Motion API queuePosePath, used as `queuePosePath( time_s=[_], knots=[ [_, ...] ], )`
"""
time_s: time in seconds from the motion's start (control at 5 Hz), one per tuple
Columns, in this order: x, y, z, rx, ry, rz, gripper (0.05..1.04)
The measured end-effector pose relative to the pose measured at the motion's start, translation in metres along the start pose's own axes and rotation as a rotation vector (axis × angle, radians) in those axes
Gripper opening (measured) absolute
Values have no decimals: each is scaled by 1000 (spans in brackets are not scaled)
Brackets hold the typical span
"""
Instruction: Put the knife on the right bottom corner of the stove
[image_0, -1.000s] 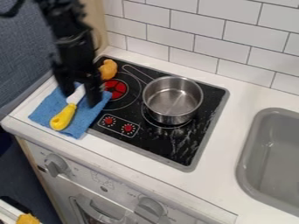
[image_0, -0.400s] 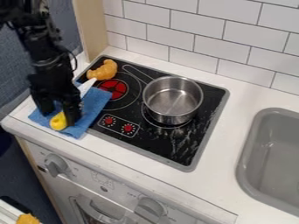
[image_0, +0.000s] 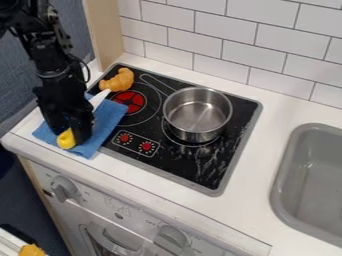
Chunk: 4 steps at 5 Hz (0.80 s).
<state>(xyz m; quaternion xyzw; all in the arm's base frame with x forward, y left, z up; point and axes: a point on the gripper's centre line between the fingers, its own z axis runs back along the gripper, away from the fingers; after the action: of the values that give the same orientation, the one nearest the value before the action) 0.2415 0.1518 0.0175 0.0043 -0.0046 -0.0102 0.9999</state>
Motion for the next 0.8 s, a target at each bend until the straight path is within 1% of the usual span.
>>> queuePosePath(
  time_s=[0.2, 0.4, 0.6, 0.8],
  knots=[
    [0, -1, -1, 2, -1, -3, 462],
    [0, -7, 0, -1, 3, -26, 462],
    [6, -32, 30, 37, -45, -89, 462],
    [10, -73, 39, 5, -65, -183, 462]
  ],
)
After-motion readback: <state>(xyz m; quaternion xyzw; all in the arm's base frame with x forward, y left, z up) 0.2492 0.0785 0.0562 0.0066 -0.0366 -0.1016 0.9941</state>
